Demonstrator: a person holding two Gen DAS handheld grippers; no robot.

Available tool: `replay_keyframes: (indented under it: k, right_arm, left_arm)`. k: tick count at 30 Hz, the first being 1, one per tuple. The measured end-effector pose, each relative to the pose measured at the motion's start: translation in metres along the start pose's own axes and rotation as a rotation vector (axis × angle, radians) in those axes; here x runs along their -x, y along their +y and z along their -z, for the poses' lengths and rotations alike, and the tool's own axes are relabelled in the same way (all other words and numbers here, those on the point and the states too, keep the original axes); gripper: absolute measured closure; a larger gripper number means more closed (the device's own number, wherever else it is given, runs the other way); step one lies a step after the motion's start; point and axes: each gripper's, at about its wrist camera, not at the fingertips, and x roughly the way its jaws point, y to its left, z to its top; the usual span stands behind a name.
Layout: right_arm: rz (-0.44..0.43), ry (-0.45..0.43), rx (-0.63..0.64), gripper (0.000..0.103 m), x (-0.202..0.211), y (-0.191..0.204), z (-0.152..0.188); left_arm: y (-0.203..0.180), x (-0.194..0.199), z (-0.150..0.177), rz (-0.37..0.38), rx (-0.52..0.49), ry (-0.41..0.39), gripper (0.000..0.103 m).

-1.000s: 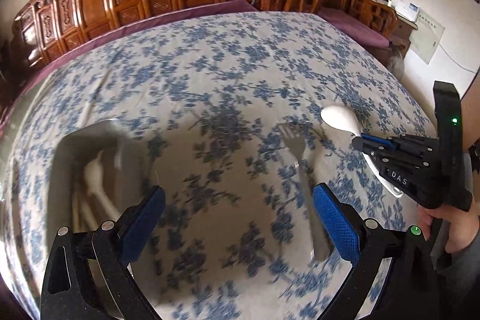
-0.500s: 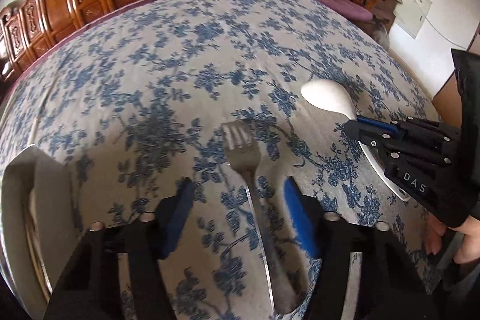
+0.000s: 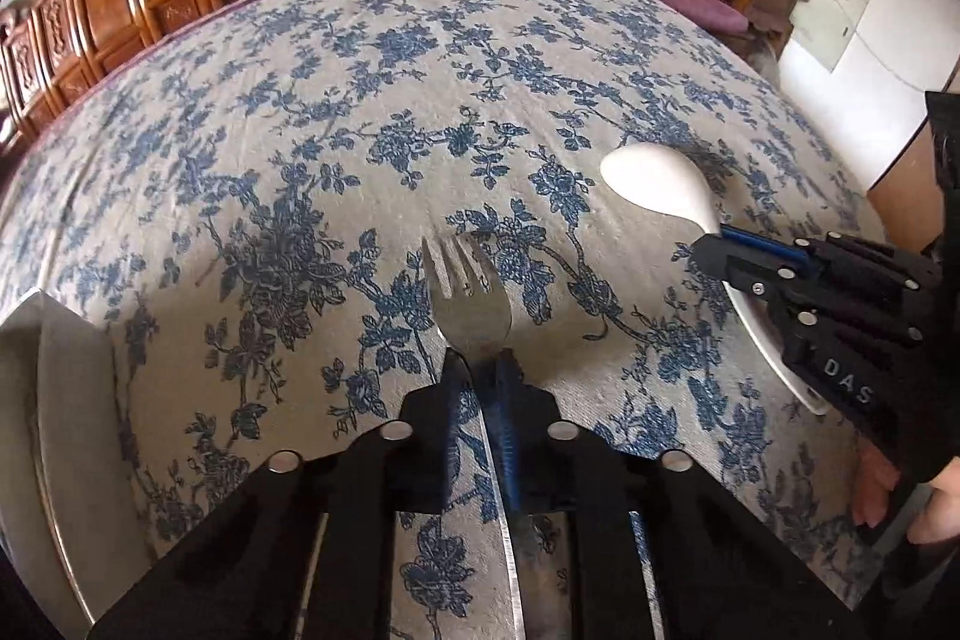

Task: Organize utensils
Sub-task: 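Grasp the white spoon with the right gripper while the left gripper grasps the metal fork, then carry the metal fork and white spoon over the grey tray with both grippers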

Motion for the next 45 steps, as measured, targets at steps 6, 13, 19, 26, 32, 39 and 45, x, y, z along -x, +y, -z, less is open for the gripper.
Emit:
replay_keyframes:
  k: [6,13,19,26,32,39,45]
  right_arm:
    - [0.014,-0.006,0.011,0.092,0.002,0.002,0.001]
    - [0.02,-0.036,0.016,0.092,0.012,0.012,0.004]
    - [0.008,-0.09,0.012,0.092,0.034,0.025,0.004]
    - [0.014,-0.132,0.04,0.092,0.058,0.047,0.006]
    - [0.017,-0.121,0.035,0.092,0.059,0.051,0.016]
    - [0.028,-0.131,0.034,0.092,0.065,0.047,0.015]
    - [0.017,-0.138,0.048,0.092,0.075,0.061,0.017]
  left_arm:
    - [-0.005,0.014,0.007,-0.026,-0.044,-0.024,0.096]
    - [-0.008,0.046,0.015,-0.016,-0.047,-0.092,0.096]
    - [-0.002,0.078,0.025,-0.004,-0.022,-0.15,0.097]
    - [0.005,0.112,0.035,0.0,-0.014,-0.224,0.101]
    - [0.004,0.107,0.037,0.031,-0.012,-0.218,0.101]
    - [0.005,0.114,0.038,0.03,-0.016,-0.234,0.101]
    - [0.014,0.139,0.04,0.017,-0.005,-0.272,0.101]
